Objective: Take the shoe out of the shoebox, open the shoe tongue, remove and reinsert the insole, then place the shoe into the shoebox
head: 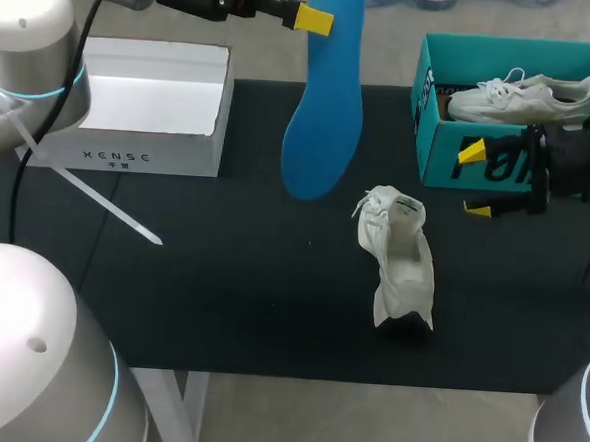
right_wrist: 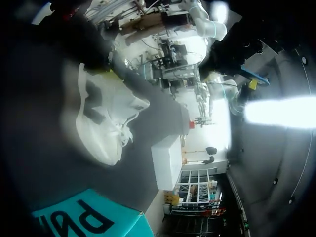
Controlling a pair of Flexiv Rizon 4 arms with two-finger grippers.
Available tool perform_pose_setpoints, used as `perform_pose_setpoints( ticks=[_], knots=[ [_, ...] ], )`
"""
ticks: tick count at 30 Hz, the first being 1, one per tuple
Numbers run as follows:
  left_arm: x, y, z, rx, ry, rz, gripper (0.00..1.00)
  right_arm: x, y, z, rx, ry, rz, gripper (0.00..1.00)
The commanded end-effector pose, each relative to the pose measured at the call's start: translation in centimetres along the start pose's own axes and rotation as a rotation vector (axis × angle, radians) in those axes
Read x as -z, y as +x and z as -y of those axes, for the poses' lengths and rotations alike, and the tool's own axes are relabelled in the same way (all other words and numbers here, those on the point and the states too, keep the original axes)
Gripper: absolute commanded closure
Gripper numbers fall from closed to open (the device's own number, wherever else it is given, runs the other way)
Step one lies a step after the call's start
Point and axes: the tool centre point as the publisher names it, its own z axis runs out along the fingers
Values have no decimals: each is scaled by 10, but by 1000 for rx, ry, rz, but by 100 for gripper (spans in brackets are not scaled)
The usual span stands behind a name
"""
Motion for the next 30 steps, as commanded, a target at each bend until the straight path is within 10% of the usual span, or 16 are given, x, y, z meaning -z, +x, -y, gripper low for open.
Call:
perform_pose_setpoints(
  ticks=[1,30],
  knots=[
    [0,0,-1,-1,1,2,100,-14,2,-7,-2,4,-48,0],
    [0,0,-1,-1,1,2,100,-92,55,12,-30,25,-145,0]
  ],
)
